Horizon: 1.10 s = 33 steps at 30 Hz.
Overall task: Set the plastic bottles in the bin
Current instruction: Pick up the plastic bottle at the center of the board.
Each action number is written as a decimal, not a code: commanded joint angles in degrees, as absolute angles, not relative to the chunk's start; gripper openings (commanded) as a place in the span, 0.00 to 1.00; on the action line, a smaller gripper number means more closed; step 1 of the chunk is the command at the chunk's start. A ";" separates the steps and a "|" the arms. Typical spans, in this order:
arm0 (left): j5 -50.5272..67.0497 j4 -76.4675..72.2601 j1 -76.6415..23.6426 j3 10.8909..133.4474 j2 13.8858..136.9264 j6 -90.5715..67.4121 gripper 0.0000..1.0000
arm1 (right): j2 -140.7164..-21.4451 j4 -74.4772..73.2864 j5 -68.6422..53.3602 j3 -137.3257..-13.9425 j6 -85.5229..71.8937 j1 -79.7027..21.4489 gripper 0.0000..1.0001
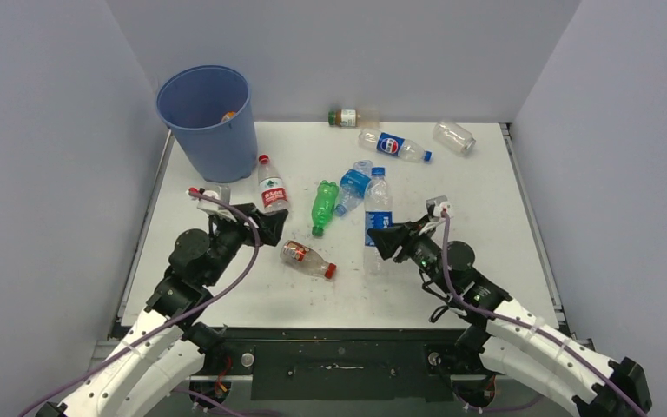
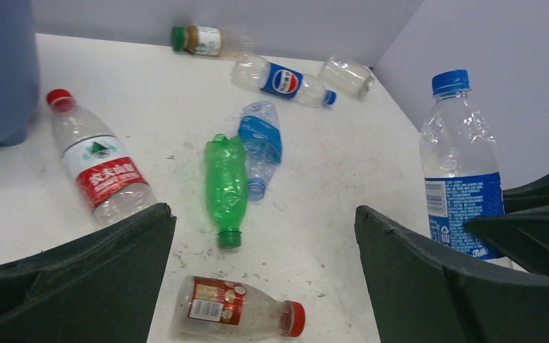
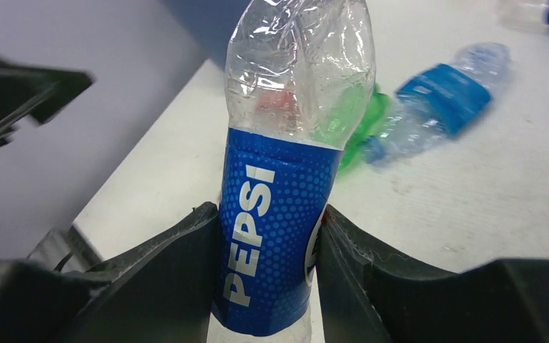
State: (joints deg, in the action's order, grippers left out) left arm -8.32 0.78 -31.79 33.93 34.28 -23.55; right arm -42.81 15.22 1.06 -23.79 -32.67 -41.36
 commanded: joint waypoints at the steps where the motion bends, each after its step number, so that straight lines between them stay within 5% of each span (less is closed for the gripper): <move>1: 6.05 -12.12 -32.17 32.28 35.39 -29.33 0.96 | -36.14 13.54 -8.14 -22.61 -22.52 -47.42 0.42; 11: 24.42 -40.81 -32.70 33.16 47.16 -50.72 0.96 | -34.43 19.10 -12.48 -22.45 -20.06 -54.29 0.42; 18: 25.98 -34.89 -33.88 41.12 52.33 -46.67 1.00 | -38.11 23.55 -11.24 -22.54 -18.80 -58.22 0.40; 27: 26.64 -29.71 -35.80 43.94 55.80 -44.18 0.83 | -38.08 23.20 -6.59 -23.38 -17.13 -60.91 0.39; 33: 25.06 -29.25 -35.94 42.69 54.15 -43.74 0.89 | -35.76 22.36 -4.34 -23.37 -16.95 -61.41 0.39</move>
